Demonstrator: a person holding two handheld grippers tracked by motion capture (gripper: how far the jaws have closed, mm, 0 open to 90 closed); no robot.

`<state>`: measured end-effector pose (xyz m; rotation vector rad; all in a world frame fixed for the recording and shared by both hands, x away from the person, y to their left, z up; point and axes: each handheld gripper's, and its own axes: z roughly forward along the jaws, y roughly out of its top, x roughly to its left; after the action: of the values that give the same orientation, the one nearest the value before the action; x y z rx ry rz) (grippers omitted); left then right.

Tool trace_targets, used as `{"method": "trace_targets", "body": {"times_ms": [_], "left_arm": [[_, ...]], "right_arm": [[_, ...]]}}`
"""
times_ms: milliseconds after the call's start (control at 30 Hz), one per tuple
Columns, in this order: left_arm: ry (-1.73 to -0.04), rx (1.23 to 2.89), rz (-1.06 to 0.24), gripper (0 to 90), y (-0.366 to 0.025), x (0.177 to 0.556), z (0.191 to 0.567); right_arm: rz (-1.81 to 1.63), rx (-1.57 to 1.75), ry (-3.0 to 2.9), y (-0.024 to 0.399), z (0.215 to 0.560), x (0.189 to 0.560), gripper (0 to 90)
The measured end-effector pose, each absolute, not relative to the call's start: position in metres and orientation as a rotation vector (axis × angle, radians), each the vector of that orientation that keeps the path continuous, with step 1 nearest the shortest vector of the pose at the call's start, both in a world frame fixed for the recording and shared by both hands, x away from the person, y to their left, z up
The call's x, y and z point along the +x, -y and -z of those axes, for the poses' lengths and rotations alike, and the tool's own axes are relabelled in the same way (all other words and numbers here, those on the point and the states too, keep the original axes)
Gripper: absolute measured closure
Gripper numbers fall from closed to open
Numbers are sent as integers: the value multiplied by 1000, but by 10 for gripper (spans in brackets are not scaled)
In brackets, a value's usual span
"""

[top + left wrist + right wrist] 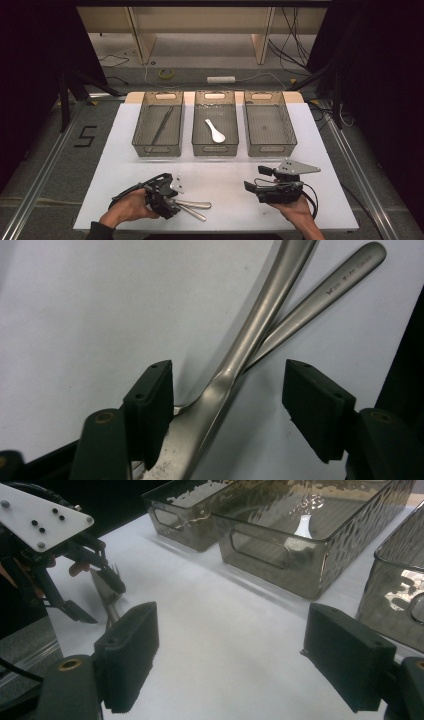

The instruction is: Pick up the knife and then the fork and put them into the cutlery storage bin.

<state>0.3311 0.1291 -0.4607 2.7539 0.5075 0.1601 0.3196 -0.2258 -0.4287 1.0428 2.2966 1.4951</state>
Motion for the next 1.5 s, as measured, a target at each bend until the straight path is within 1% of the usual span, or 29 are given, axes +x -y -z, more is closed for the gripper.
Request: {"method": "trace_targets", "body": {"times_ms": [200, 400, 533, 667, 800, 900, 1267, 1500], "left_arm": [[-468, 2812, -154, 456, -126, 334, 463], [-383, 2868, -144, 511, -121, 335, 462], [-365, 2892, -139, 554, -118, 336, 461], [-351, 2910, -168, 619, -115, 336, 460], [-313, 2931, -176, 637, -112, 335, 460], [-298, 2933, -161, 688, -111, 334, 461], [-218, 2946, -152, 771, -110, 331, 460], [-188, 2939, -158, 787, -111, 330, 460]], "right_arm": [[-1497, 1042, -2300, 226, 429, 320, 232], [-1495, 1043, -2305, 225, 429, 320, 233], [-1493, 1043, -2306, 225, 430, 321, 233], [-1493, 1044, -2308, 225, 430, 321, 233], [-1491, 1046, -2308, 226, 430, 321, 233], [-1489, 1046, -2311, 226, 430, 321, 233], [-1487, 1046, -2314, 226, 430, 321, 234], [-1485, 1046, -2315, 226, 430, 321, 233]]}}
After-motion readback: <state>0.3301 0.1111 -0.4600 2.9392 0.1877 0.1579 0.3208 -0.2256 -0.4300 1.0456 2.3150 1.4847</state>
